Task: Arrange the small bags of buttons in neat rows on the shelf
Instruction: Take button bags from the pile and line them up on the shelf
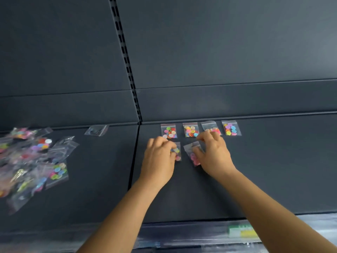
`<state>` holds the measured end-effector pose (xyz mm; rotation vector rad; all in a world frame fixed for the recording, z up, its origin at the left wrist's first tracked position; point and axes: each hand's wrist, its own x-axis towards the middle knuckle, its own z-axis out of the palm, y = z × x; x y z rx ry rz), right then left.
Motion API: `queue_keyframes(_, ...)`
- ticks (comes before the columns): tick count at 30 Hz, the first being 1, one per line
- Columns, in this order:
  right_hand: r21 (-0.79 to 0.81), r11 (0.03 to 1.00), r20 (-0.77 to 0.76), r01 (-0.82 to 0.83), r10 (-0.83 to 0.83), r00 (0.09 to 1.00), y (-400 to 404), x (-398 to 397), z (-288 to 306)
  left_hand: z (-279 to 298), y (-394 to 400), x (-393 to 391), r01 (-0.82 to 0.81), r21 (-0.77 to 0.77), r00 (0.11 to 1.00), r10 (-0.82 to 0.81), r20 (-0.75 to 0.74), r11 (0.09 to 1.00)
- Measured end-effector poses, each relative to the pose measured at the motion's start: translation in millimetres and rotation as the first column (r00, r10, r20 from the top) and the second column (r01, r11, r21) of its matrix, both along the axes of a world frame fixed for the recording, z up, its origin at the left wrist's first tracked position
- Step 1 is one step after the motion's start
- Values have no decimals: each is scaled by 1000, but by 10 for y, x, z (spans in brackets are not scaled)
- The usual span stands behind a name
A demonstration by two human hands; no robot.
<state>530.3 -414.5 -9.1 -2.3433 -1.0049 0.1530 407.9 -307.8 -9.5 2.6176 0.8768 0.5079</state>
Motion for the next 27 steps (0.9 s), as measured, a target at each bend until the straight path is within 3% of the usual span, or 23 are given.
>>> queue_keyframes(2,-46,988,81,-148,151,985,-71,-1,29,-4,-15,-46,126,12,991,-125,-43,992)
queue_keyframes(5,-168,953,120,-252,273,954,-152,-11,18,-43,-36,-76,165,-19,982,-166,-91,986)
queue_keyframes(16,-151,979,126,-133,153,980,-8,-34,-65,-76,-19,-62,140,17,981,-136,-140,990)
queue_keyframes(27,-192,972,168,-137,170,971,2,-68,-34,-74,-41,-30,152,106,964,-124,-234,983)
